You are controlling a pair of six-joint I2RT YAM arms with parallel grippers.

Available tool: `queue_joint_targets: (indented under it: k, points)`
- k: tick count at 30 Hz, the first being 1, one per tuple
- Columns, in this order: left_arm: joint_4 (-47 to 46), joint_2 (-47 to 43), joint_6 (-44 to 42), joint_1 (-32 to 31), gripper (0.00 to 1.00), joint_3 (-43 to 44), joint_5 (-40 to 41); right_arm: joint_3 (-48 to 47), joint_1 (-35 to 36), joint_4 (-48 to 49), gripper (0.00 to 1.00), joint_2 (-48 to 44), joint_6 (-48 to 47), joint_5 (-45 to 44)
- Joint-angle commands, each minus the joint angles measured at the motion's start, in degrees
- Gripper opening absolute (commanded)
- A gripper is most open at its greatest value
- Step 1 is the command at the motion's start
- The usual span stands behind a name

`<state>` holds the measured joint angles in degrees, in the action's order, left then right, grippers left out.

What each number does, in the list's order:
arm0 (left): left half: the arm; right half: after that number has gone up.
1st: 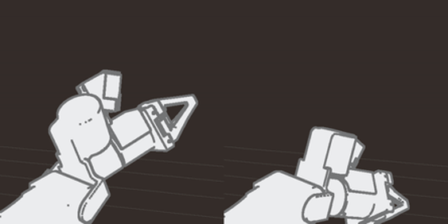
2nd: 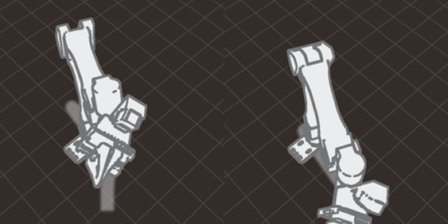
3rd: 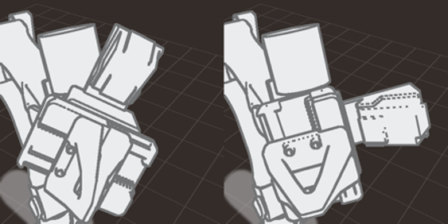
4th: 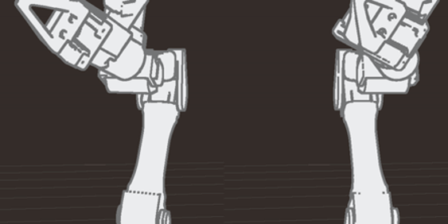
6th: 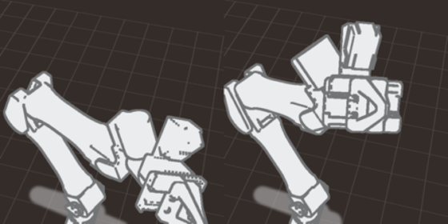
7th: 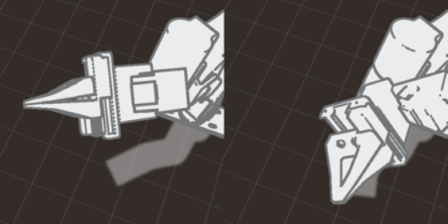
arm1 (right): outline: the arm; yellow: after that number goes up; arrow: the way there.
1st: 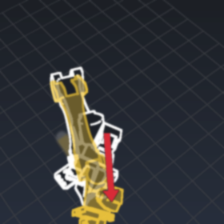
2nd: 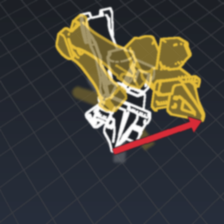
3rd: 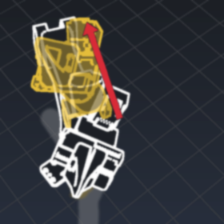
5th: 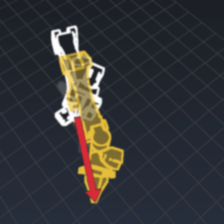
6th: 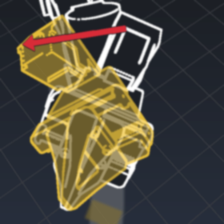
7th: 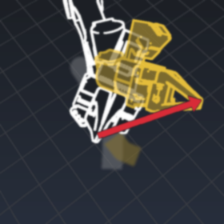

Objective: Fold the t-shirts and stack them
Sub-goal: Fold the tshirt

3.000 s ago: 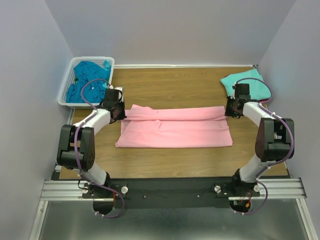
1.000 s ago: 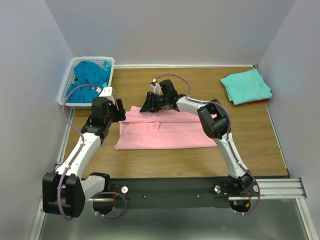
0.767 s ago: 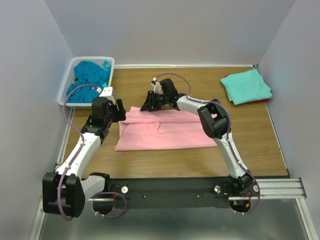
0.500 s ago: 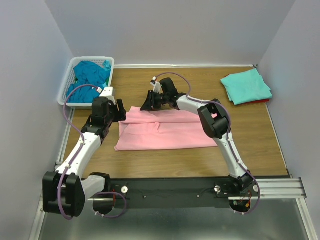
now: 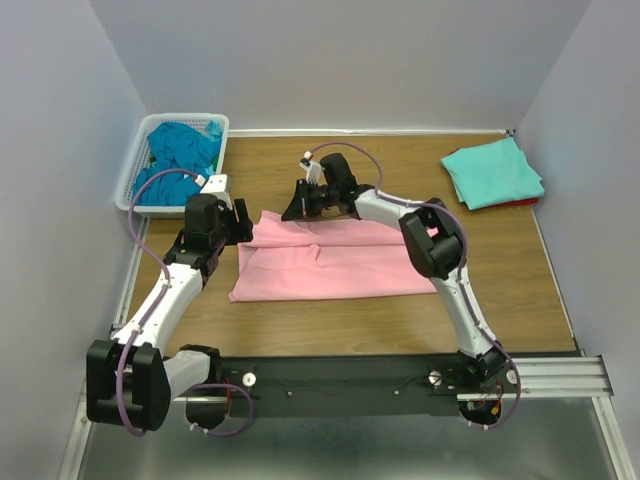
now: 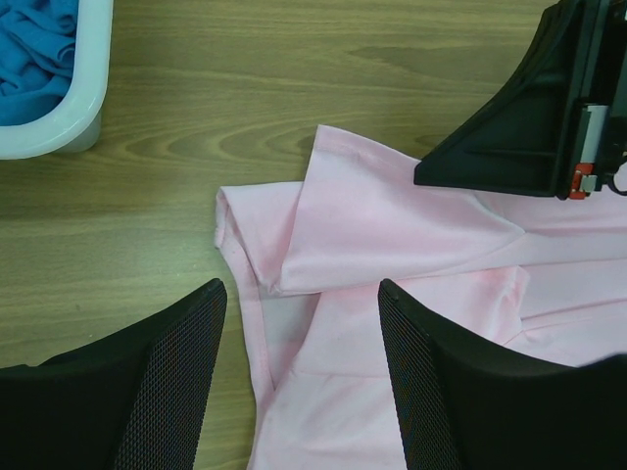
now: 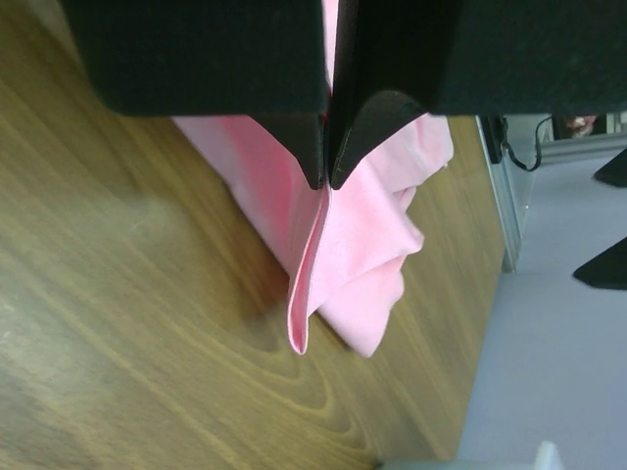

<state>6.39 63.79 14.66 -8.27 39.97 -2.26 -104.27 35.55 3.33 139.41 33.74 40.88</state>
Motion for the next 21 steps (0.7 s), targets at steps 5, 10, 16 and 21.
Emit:
queue_joint_targets:
  k: [5,10,16,21]
  points:
    - [-1.2,0.6,-0.1,-0.2,0.71,1.4,-1.3,5.9,1.4,-0.3,0.11,-7.8,-2.9,3.4]
    - [-1.2,0.7,-0.2,-0.2,0.71,1.3,-1.5,9.3,2.0,-0.2,0.12,-9.3,-3.9,3.9]
    - [-1.3,0.9,0.0,-0.2,0.71,1.4,-1.3,13.0,3.5,-0.3,0.12,-11.4,-5.0,5.7]
    - [-1.3,1.2,-0.1,-0.2,0.71,1.3,-1.3,17.3,5.1,-0.4,0.12,-13.7,-7.0,7.8]
